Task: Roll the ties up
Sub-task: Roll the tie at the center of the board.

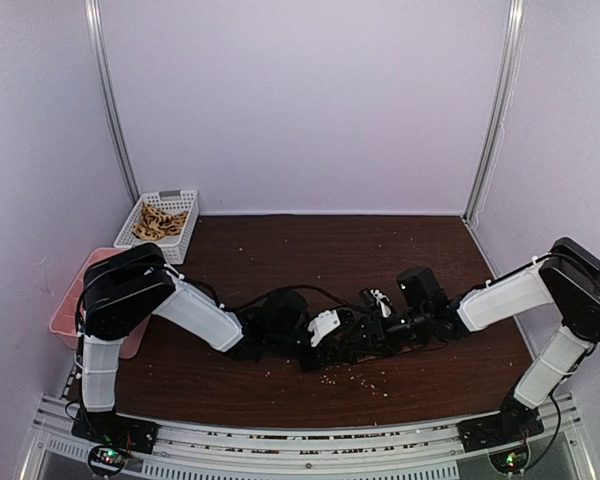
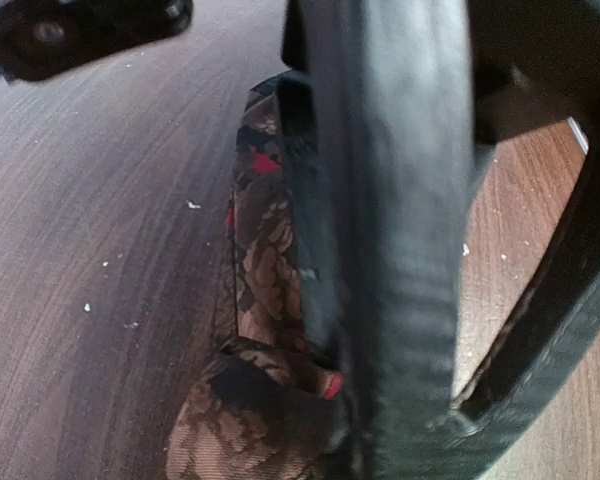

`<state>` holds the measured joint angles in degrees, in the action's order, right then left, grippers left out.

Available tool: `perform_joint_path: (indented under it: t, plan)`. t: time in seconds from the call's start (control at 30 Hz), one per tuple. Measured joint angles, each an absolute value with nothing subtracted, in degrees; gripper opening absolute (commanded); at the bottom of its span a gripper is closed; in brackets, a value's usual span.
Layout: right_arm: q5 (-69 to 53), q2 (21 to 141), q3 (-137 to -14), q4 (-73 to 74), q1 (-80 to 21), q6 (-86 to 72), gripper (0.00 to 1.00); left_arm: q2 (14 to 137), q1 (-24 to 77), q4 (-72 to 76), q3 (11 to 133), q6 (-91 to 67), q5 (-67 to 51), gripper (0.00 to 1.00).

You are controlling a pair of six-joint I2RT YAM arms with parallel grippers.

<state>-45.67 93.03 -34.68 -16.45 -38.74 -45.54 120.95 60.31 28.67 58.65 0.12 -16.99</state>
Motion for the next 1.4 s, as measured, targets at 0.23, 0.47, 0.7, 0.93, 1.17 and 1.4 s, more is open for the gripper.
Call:
perform_joint_path:
  t: [0.23, 0.47, 0.7, 0.93, 1.17, 1.4]
  plan:
    - [-45.12, 93.17, -35.11, -19.09, -38.52, -47.09, 0.49, 120.92, 60.31, 28.62, 58.65, 0.40, -16.97, 0.29]
    - [-45.65, 99.00, -37.21, -22.59, -39.18, -48.45, 0.42, 120.88, 60.31, 28.38, 58.63, 0.58, -16.99, 0.30]
    - [-47.81, 100.84, -36.67, -26.15, -38.35, -47.92, 0.25, 120.64, 60.20, 27.70, 58.63, 0.64, -16.84, 0.30]
    - [-48.23, 100.90, -34.35, -31.79, -37.87, -47.55, 0.00, 120.64, 60.20, 27.55, 58.63, 1.19, -16.82, 0.46]
    - [-48.01, 101.14, -33.26, -32.40, -37.17, -45.76, 0.00, 118.56, 60.49, 29.93, 54.94, 1.69, -15.09, 0.68]
    - [-48.07, 101.32, -30.39, -34.76, -34.87, -44.21, 0.00, 116.55, 60.75, 32.99, 50.76, 1.76, -12.34, 0.79]
